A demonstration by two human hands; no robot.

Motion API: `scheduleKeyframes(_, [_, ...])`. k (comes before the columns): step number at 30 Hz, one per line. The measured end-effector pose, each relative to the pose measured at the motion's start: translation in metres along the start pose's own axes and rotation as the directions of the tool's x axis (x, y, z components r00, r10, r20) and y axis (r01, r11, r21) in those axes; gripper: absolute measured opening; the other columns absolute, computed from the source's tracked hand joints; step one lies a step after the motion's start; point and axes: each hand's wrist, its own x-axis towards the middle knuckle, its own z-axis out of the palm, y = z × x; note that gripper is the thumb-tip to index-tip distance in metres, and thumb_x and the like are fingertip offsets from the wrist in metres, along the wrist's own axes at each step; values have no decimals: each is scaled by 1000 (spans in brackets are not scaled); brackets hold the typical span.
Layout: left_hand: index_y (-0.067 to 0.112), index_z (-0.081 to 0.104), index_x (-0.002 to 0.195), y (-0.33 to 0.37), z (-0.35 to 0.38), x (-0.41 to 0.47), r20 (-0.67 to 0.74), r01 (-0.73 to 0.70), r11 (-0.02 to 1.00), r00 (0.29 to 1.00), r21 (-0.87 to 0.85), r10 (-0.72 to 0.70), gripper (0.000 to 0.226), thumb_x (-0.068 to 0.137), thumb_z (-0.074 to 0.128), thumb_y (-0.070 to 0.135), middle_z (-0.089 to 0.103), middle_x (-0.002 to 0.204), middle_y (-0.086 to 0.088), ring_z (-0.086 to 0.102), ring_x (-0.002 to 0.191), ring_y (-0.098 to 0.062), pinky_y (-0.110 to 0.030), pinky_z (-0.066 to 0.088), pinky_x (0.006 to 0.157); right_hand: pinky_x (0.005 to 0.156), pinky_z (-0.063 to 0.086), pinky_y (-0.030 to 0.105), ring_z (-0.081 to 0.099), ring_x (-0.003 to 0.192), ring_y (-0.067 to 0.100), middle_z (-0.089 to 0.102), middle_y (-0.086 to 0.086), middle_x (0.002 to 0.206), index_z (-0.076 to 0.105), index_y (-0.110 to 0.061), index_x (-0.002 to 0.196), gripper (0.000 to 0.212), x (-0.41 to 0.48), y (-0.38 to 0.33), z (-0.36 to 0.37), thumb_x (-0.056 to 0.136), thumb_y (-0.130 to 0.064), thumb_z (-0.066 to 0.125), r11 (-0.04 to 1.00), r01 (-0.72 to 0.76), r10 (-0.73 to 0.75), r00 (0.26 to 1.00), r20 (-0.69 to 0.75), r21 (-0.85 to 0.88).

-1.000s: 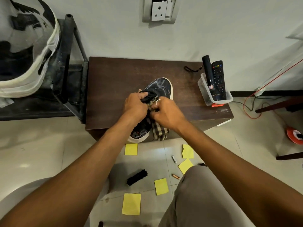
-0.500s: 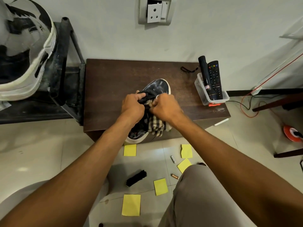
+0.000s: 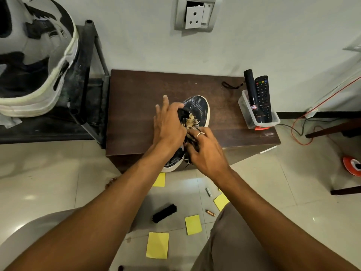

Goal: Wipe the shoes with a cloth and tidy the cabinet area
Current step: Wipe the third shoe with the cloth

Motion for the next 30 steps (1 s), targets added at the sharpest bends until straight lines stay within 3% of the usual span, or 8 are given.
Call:
scheduleKeyframes(3, [22, 35, 153, -1, 3, -1, 82, -141, 969, 989, 201, 127, 76, 85, 54, -5, 9, 170, -3, -1, 157, -28, -51, -1, 124, 93, 55, 40, 60, 110, 27, 47, 3, 135, 59, -21, 140, 42, 2, 6, -3, 98, -16, 60, 999, 11, -12, 1000, -8, -48])
scheduleKeyframes(6, [17, 24, 159, -6, 5, 4, 189, -203, 882, 973, 425, 133, 71, 97, 57, 10, 15, 169, -5, 4, 156, -29, -50, 3, 126, 88, 56, 42, 61, 103, 30, 47, 7, 133, 58, -19, 140, 41, 12, 18, -8, 99, -18, 59, 984, -10, 2, 999, -44, -179])
scheduleKeyframes(8, [15, 22, 159, -7, 6, 7, 223, -218, 852, 967, 476, 123, 71, 99, 59, 20, 14, 169, -8, 7, 156, -31, -49, 5, 126, 86, 55, 39, 61, 101, 28, 46, 8, 133, 56, -16, 141, 40, 17, 26, -12, 101, -21, 57, 975, -21, 8, 998, -61, -222])
scheduleKeyframes(16, [9, 25, 158, -8, 7, 9, 257, -189, 882, 963, 432, 81, 74, 98, 65, 22, 10, 168, -14, 14, 155, -33, -45, 13, 125, 80, 53, 40, 50, 78, 20, 41, 5, 111, 65, -4, 118, 24, 67, 20, -24, 102, -19, 53, 967, -48, 11, 990, -144, -251])
scheduleKeyframes(19, [9, 26, 157, -8, 8, 9, 240, -173, 882, 968, 439, 71, 72, 98, 65, 22, 11, 168, -14, 14, 154, -33, -45, 14, 125, 80, 46, 33, 53, 82, 24, 40, 3, 107, 68, -4, 113, 23, 71, 18, -28, 101, -19, 55, 963, -19, 6, 999, -47, -268])
scheduleKeyframes(23, [11, 26, 158, -5, 10, 8, 217, -162, 872, 974, 461, 66, 72, 98, 64, 19, 11, 168, -13, 14, 154, -32, -45, 14, 126, 84, 53, 30, 66, 95, 24, 69, 9, 106, 75, -11, 109, 22, 68, 18, -43, 94, -18, 60, 978, -103, 135, 976, 169, -183])
scheduleKeyframes(26, [11, 26, 158, -4, 9, 7, 239, -182, 865, 968, 467, 74, 72, 97, 64, 19, 10, 169, -13, 14, 155, -33, -45, 13, 126, 86, 55, 31, 68, 95, 22, 73, 7, 103, 77, -16, 107, 20, 62, 17, -49, 95, -17, 61, 986, -125, 151, 949, 277, -110])
scheduleKeyframes(30, [11, 22, 159, -5, 6, 10, 304, -211, 860, 950, 465, 69, 74, 98, 63, 17, 6, 169, -13, 12, 155, -32, -43, 11, 125, 85, 55, 39, 60, 91, 27, 54, 9, 121, 69, -8, 120, 27, 51, 22, -32, 99, -22, 58, 948, 2, 22, 997, 71, -319])
